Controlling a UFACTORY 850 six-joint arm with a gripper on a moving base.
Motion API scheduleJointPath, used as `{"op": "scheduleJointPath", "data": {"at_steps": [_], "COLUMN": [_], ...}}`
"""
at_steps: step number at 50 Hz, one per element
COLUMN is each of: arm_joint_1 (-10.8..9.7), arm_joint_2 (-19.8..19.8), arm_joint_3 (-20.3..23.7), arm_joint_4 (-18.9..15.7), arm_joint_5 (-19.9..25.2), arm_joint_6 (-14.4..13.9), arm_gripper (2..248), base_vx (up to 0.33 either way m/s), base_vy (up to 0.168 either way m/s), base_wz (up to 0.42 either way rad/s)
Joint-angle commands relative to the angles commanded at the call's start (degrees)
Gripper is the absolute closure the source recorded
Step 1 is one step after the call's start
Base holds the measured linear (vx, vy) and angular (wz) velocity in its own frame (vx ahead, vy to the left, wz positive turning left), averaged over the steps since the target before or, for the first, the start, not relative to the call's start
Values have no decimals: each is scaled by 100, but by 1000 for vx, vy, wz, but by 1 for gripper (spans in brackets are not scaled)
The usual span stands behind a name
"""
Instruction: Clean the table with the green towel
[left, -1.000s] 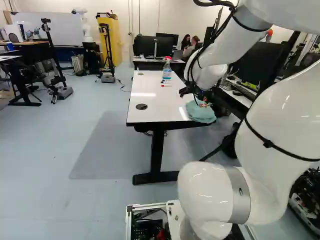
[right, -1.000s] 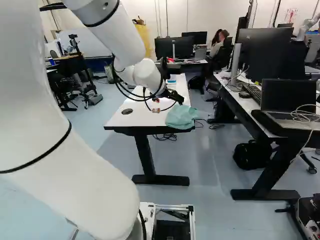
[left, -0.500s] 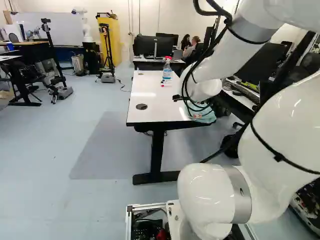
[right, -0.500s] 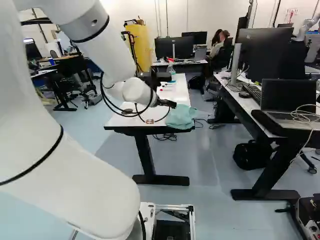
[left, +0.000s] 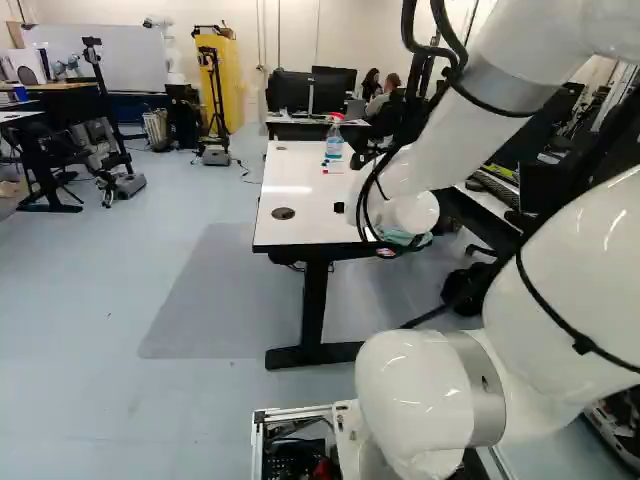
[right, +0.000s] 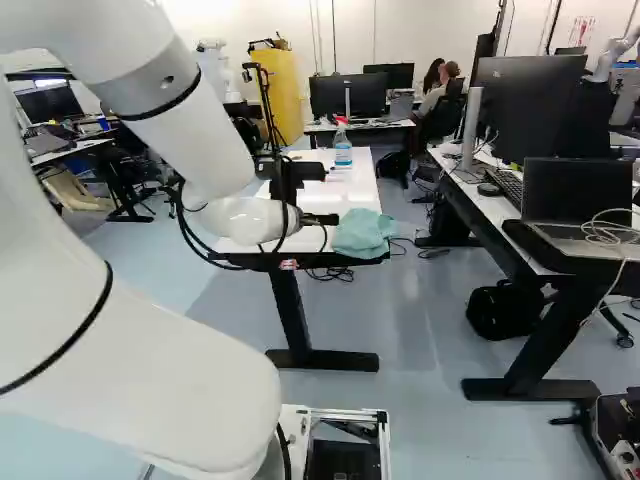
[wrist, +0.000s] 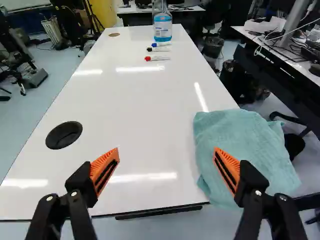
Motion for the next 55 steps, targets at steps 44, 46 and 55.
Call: {"op": "scheduleJointPath", "data": {"at_steps": [44,46,55], "arm_joint_1": [410,420,456], "arm_joint_2": [357,366,397], "arm_joint_3": [1014,1039,1130], "arm_joint_4": [-44,-45,-49], "arm_joint_5": [1439,1474,1603], "arm_joint_6": [0,0,0], "arm_gripper": [3,3,3], "base_vx": [0,0,0], "base_vy": [0,0,0], "base_wz": [0,0,0]}}
